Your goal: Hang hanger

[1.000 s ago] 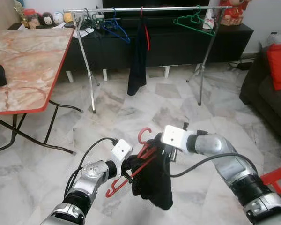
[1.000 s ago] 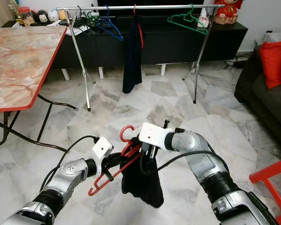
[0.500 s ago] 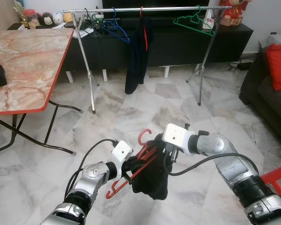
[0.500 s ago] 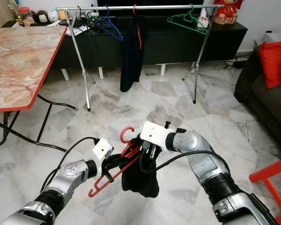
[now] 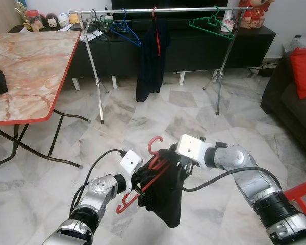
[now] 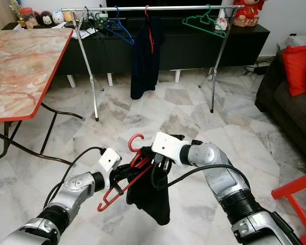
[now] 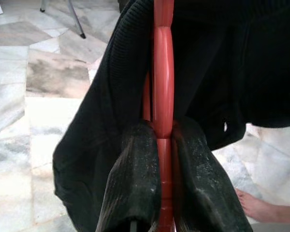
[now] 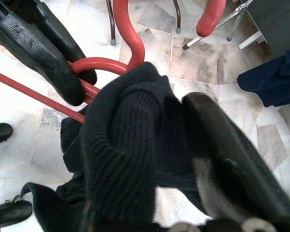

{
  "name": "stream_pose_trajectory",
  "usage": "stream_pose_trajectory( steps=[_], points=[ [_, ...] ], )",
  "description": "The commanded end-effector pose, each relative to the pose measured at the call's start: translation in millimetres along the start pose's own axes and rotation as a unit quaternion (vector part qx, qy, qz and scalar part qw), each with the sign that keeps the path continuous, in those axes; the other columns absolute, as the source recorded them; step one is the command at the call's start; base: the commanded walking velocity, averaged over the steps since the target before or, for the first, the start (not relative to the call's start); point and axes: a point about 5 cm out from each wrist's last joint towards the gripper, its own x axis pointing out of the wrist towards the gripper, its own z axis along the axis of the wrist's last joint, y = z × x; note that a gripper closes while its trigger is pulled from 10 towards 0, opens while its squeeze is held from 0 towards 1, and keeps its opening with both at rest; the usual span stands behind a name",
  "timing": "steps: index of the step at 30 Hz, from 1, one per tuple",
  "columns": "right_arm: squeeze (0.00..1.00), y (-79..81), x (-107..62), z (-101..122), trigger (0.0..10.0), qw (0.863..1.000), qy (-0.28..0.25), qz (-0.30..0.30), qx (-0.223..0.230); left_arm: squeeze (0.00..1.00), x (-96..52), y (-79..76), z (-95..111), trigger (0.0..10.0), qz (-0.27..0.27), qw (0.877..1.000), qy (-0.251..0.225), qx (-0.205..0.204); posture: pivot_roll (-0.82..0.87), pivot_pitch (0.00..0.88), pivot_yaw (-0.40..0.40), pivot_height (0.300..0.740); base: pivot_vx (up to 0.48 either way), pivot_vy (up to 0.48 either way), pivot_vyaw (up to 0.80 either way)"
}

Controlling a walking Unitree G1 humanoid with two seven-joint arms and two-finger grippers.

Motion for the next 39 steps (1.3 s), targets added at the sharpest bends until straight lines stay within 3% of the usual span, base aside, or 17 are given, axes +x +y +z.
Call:
stream_pose_trajectory(
  steps=[1,13,22,32,39],
  points=[
    [1.00,-0.3,-1.5,0,10.0,1.000,-0.002,-0.001,-0.002,0.00,2.0,3.2,14,10.0,0.002,0.999,-0.029,0.012,-0.10,0.029,-0.057,0.740,0.000,0.000,0.00],
    [1.00,-3.2,-7.6,0,10.0,0.999,0.019,0.007,-0.038,0.00,0.7,1.2,9,10.0,-0.012,1.000,-0.019,0.006,-0.10,0.032,-0.057,0.740,0.000,0.000,0.00],
    [1.00,0.1,-10.2,1,10.0,0.999,0.021,0.023,-0.042,0.00,0.7,1.8,9,10.0,-0.008,1.000,-0.020,0.006,-0.11,0.034,-0.058,0.740,0.000,0.000,0.00],
    [1.00,-3.5,-15.2,-5,10.0,0.997,0.057,0.019,-0.054,0.00,0.8,0.9,7,10.0,-0.006,1.000,-0.016,0.004,-0.11,0.036,-0.059,0.740,0.000,0.000,0.00],
    [1.00,10.4,-22.0,-7,10.0,0.995,0.052,0.077,-0.044,0.00,0.7,0.7,6,10.0,-0.007,1.000,-0.014,0.003,-0.11,0.037,-0.059,0.740,0.000,0.000,0.00]
  ],
)
